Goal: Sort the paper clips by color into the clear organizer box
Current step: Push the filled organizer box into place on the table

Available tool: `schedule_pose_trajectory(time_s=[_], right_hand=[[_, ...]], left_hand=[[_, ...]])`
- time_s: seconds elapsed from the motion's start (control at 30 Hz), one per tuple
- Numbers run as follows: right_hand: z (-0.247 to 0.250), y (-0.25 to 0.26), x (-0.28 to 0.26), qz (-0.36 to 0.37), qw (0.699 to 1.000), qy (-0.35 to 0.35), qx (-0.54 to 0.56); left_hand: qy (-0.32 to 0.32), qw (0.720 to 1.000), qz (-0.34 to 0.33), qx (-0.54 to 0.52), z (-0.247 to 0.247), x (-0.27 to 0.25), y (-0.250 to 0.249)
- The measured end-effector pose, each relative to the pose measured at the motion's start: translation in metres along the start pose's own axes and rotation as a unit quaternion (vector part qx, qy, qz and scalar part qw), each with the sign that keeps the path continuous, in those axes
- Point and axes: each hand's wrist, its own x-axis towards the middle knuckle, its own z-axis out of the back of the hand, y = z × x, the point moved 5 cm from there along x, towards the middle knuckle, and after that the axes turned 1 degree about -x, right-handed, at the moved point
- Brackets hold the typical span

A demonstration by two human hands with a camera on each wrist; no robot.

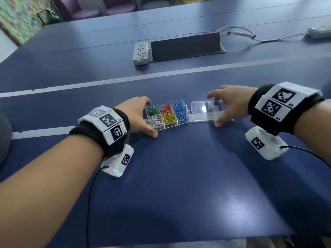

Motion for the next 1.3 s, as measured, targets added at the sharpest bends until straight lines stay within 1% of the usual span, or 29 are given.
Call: schedule_pose_trajectory(time_s=[0.13, 0.2, 0.27, 0.33, 0.4, 0.47, 0.57, 0.63, 0.87, 1.1, 1.3], right_hand=[[0.01, -0.003, 0.0, -0.016, 1.0, -0.022, 0.002], [0.024, -0.001, 0.001, -0.016, 0.998, -0.063, 0.017], [0.037, 0.011, 0.002, 0.0, 0.993, -0.11, 0.044], [0.043, 0.031, 0.003, 0.033, 0.989, -0.127, 0.063], [0.043, 0.055, 0.003, 0.071, 0.988, -0.118, 0.066], [0.037, 0.076, 0.006, 0.093, 0.99, -0.098, 0.048], [0.023, 0.094, 0.015, 0.103, 0.992, -0.065, 0.018], [0.018, 0.101, 0.019, 0.105, 0.993, -0.056, 0.014], [0.018, 0.105, 0.02, 0.101, 0.994, -0.048, 0.017], [0.014, 0.103, 0.022, 0.101, 0.993, -0.055, 0.007], [0.013, 0.101, 0.022, 0.096, 0.994, -0.055, 0.015]], left_hand=[[-0.011, 1.0, -0.018, 0.011, 0.002, 0.0, 0.003], [-0.019, 1.0, -0.023, 0.007, 0.001, 0.001, 0.004], [-0.026, 0.999, -0.023, -0.008, 0.001, 0.0, 0.007], [-0.031, 0.999, -0.021, -0.025, 0.002, -0.001, 0.01], [-0.037, 0.998, -0.021, -0.041, 0.004, -0.002, 0.014], [-0.041, 0.997, -0.023, -0.056, 0.004, -0.004, 0.017], [-0.048, 0.996, -0.028, -0.067, 0.002, -0.005, 0.019], [-0.046, 0.996, -0.031, -0.067, 0.001, -0.004, 0.02], [-0.044, 0.997, -0.032, -0.05, 0.003, 0.0, 0.021], [-0.04, 0.998, -0.034, -0.046, 0.002, 0.002, 0.022], [-0.014, 0.997, -0.038, -0.061, 0.003, 0.004, 0.025]])
